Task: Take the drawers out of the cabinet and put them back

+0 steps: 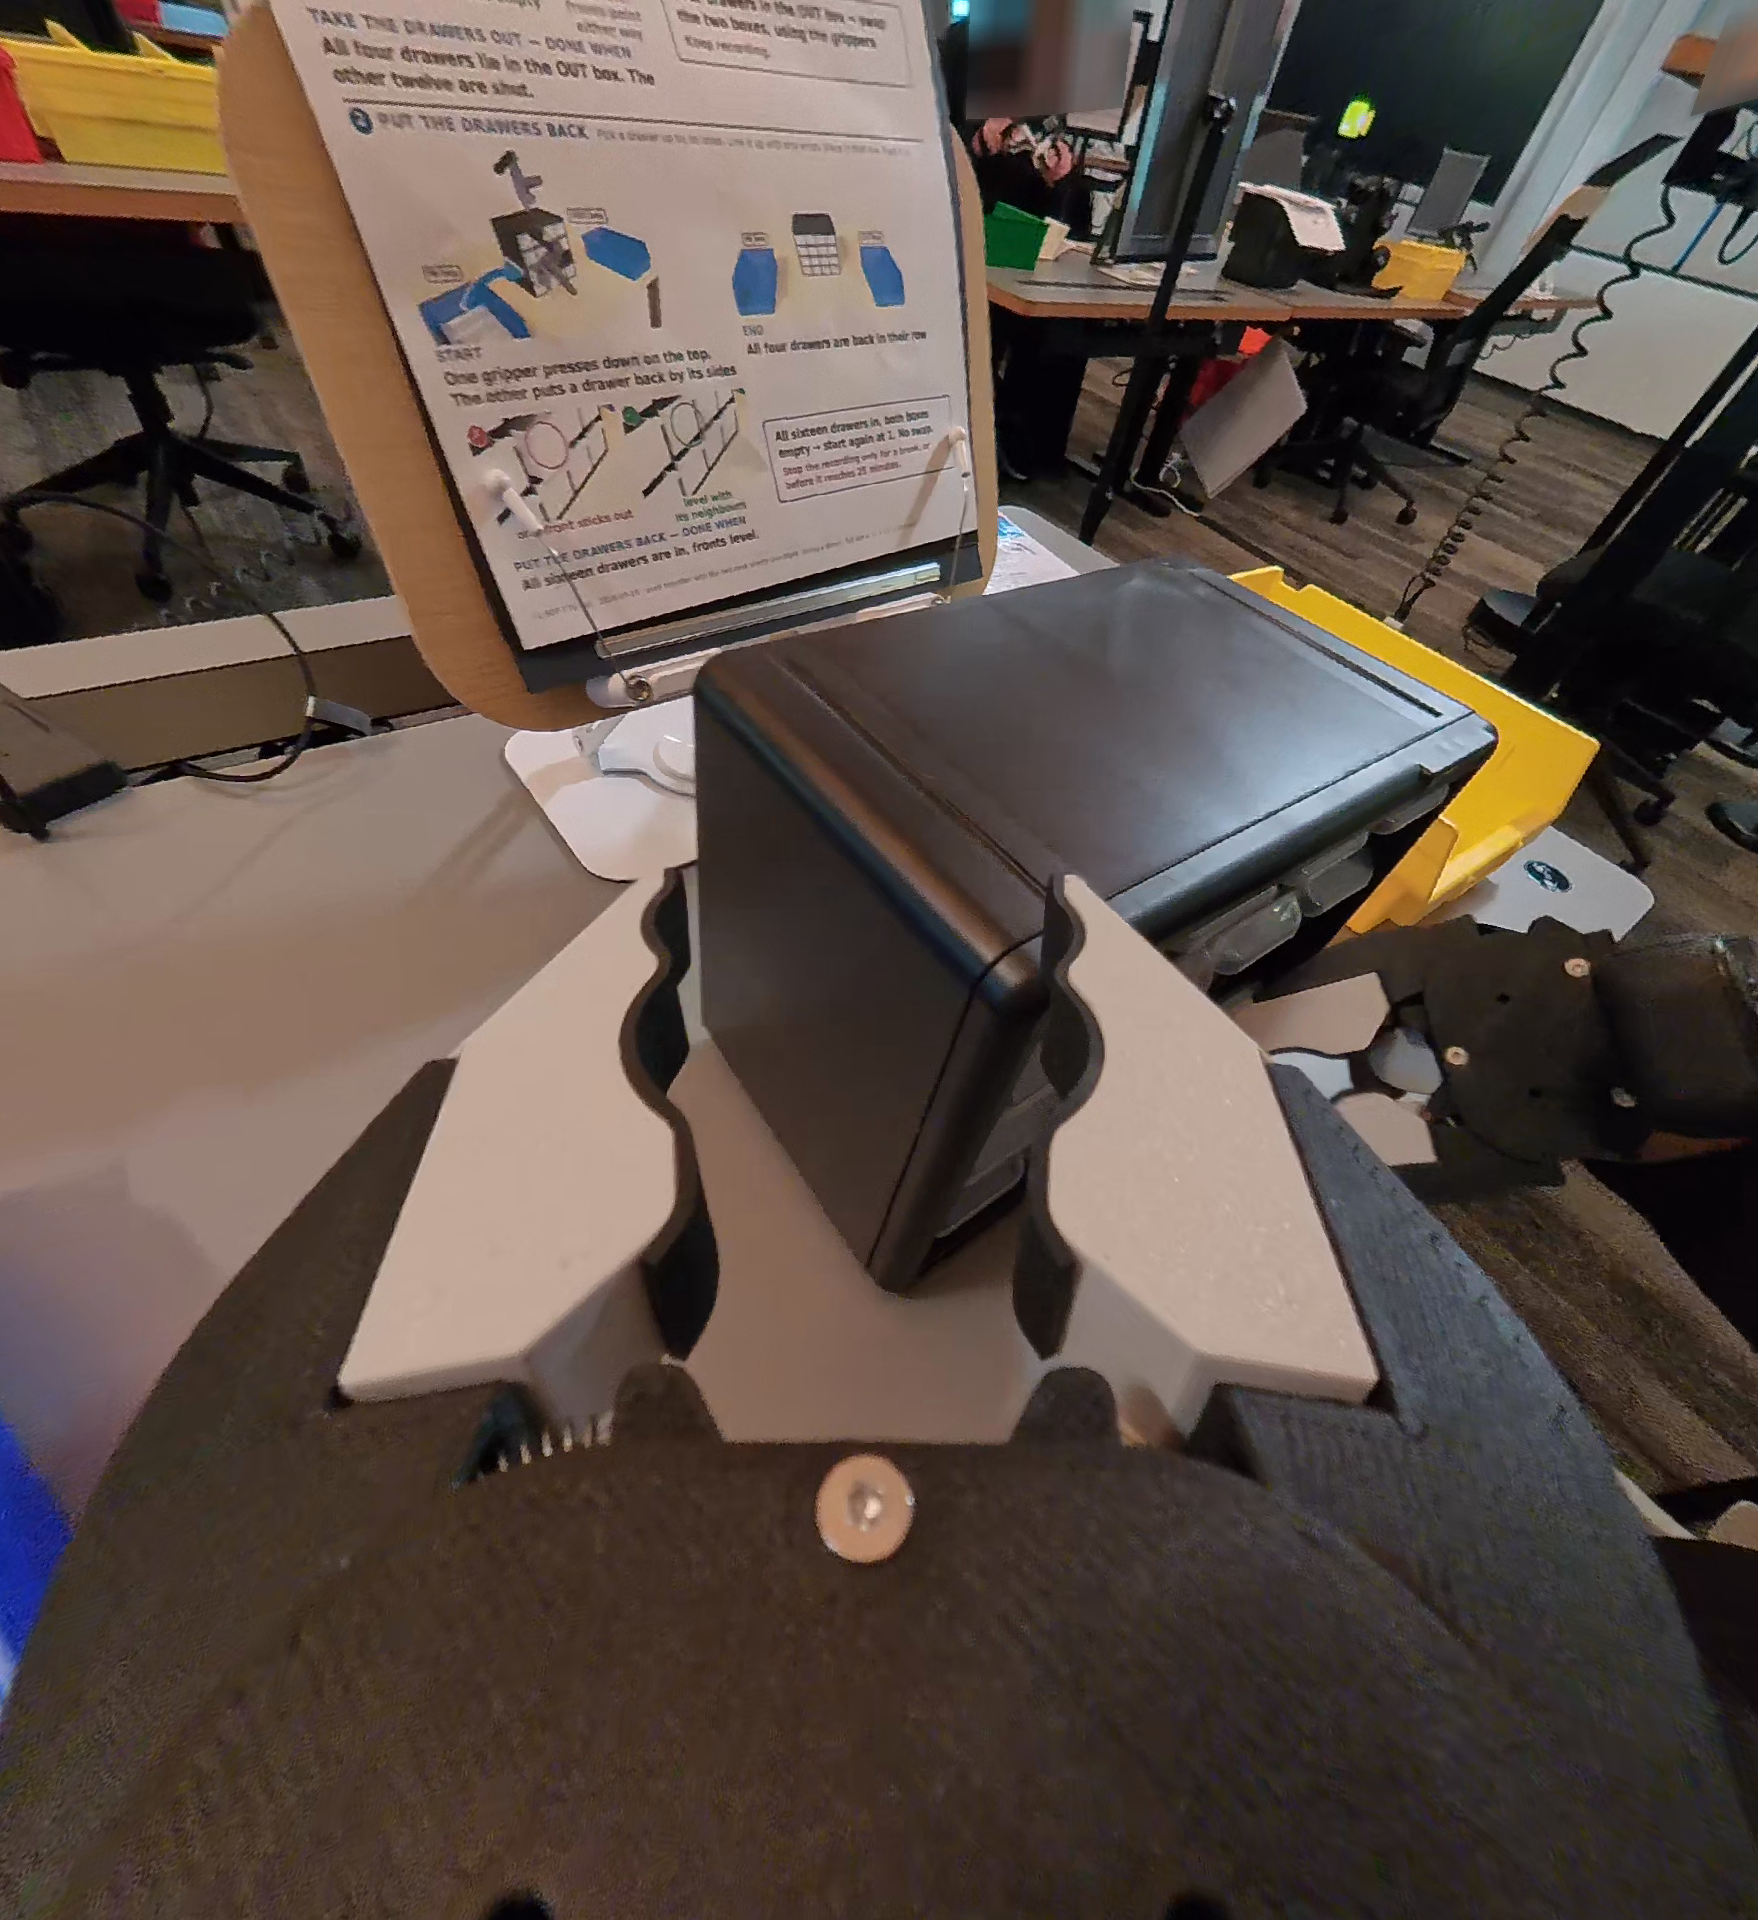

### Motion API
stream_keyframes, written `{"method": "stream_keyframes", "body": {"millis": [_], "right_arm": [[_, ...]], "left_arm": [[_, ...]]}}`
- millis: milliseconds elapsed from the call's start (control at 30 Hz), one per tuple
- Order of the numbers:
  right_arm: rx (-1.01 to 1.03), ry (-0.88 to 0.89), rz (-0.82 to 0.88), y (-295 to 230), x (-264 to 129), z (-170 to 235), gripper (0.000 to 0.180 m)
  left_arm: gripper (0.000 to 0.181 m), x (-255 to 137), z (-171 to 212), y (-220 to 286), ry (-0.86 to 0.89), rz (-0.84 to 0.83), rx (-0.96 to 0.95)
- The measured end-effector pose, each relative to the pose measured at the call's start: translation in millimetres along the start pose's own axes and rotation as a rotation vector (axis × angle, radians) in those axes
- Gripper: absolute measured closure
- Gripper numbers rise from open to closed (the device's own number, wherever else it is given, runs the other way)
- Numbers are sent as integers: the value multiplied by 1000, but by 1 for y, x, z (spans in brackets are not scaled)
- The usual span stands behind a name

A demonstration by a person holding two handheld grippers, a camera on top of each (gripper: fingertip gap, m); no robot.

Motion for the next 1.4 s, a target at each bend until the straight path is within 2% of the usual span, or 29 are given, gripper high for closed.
{"method": "stream_keyframes", "body": {"millis": [33, 167, 233, 300, 367, 433, 500, 600, 700, 767, 867, 900, 1033, 1100, 1233, 1300, 1400], "right_arm": [[-4, 3, -22, -2, -1, -1, 159], [-22, 39, -67, -6, -7, -9, 150], [-24, 68, -78, -7, -11, -16, 149], [-25, 99, -92, -8, -14, -22, 148], [-33, 117, -103, -10, -17, -28, 148], [-40, 118, -106, -13, -20, -32, 148], [-6, 130, -116, -19, -25, -36, 147], [62, 179, -139, -44, -39, -33, 145], [98, 185, -175, -73, -53, -17, 145], [120, 163, -188, -87, -60, -4, 145], [173, 157, -177, -96, -65, 11, 146], [200, 169, -173, -97, -67, 15, 146], [263, 197, -173, -97, -71, 23, 147], [280, 202, -170, -96, -70, 26, 147], [327, 222, -197, -97, -64, 29, 148], [339, 222, -207, -98, -62, 29, 147], [333, 219, -208, -99, -60, 27, 147]], "left_arm": [[113, -3, -2, -3, 3, -12, 3], [105, -33, -13, -40, 27, -181, 38], [108, -62, -18, -77, 45, -385, 62], [111, -94, -18, -120, 38, -673, 140], [119, -118, -7, -159, -21, -864, 191], [121, -126, 16, -196, -163, -926, 145], [112, -120, 41, -226, -305, -936, 59], [111, -92, 61, -249, -418, -882, 86], [104, -53, 68, -262, -520, -832, 221], [104, -33, 70, -278, -599, -891, 343], [106, -15, 79, -301, -746, -939, 416], [112, -13, 82, -307, -782, -953, 433], [170, -22, 86, -312, -829, -955, 438], [173, -30, 87, -302, -869, -880, 382], [169, -46, 91, -274, -998, -685, 236], [148, -51, 88, -265, -1011, -636, 221], [127, -53, 77, -262, -936, -596, 185]]}}
Point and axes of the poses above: each gripper's, where its closed fingertips meet, x out along the fingers, z out of its underside, y = z × x across the jaws, the point moved 8 cm from there along -x, back along the fingers, and after that the axes turned 14 degrees about -x, right-handed, at the moved point
